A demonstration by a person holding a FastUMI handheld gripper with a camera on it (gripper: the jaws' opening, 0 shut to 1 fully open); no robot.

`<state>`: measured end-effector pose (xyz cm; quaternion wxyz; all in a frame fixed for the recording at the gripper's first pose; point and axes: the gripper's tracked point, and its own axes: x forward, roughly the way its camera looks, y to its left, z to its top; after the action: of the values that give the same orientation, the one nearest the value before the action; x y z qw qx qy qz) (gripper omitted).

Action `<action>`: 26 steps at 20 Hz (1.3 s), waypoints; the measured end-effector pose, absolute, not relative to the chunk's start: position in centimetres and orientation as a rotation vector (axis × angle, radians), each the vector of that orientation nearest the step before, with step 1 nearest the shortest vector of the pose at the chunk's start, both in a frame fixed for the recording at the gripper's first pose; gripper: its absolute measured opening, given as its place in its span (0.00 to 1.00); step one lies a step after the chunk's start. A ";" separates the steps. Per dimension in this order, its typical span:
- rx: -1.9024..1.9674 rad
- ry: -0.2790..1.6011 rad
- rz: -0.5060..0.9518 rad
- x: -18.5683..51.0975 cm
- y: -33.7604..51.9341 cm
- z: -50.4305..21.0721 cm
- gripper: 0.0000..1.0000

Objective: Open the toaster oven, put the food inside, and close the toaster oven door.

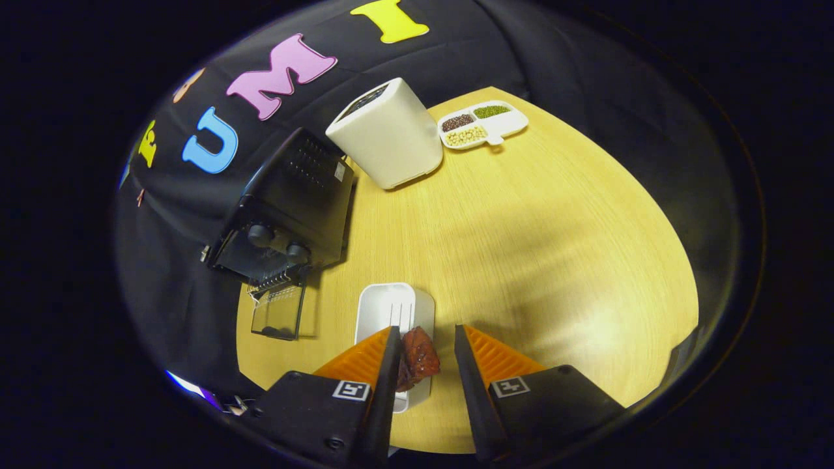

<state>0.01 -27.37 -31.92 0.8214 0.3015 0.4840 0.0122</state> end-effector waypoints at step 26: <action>0.690 0.936 0.061 -3.7 -18.1 -19.7 0.14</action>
<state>-3.70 -18.05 -19.70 0.8353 0.3259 0.4419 0.0289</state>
